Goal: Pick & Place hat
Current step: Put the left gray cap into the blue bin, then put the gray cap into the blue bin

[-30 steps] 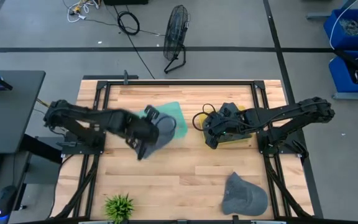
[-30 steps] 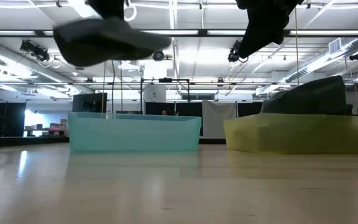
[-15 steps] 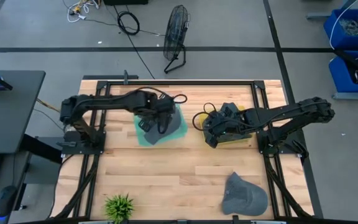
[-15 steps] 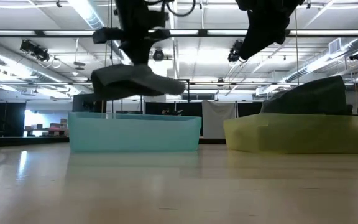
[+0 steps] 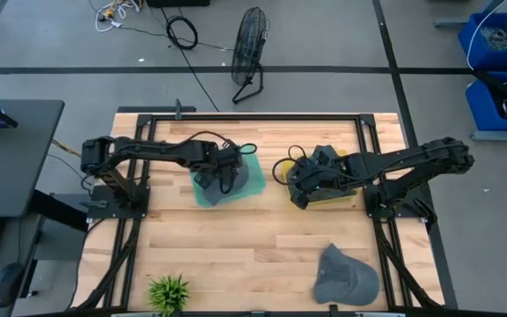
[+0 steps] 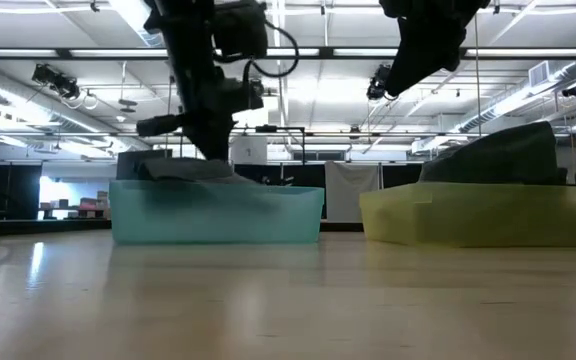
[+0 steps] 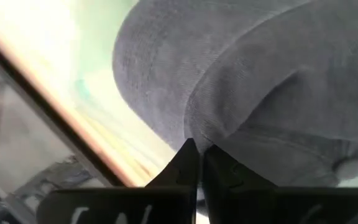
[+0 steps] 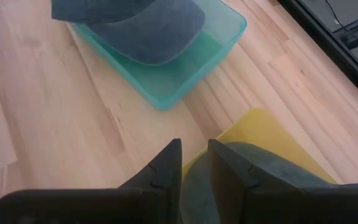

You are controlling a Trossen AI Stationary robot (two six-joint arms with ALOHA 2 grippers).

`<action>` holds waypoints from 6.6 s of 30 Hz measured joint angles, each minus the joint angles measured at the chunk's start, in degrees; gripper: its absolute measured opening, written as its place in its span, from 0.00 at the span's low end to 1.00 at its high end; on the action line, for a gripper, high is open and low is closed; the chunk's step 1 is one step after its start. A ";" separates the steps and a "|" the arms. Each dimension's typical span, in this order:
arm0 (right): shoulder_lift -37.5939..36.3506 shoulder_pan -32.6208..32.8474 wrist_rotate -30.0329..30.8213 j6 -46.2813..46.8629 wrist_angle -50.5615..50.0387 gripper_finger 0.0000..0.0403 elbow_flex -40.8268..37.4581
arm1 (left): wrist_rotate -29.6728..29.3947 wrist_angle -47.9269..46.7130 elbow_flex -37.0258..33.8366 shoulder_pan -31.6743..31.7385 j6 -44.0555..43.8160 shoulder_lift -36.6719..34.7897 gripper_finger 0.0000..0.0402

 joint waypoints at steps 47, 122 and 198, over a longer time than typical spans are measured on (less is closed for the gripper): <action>0.00 2.69 -15.18 11.01 -6.33 0.21 3.40 | 1.86 -8.23 2.01 -6.00 -37.25 -8.00 0.39; 13.30 37.51 -43.20 77.07 -8.74 0.29 -7.45 | -5.19 -6.49 1.99 -11.58 -57.92 -26.56 0.35; 24.70 -10.90 -6.58 -22.50 26.96 0.01 18.40 | -6.31 -6.90 2.05 -11.58 -54.88 -39.23 0.35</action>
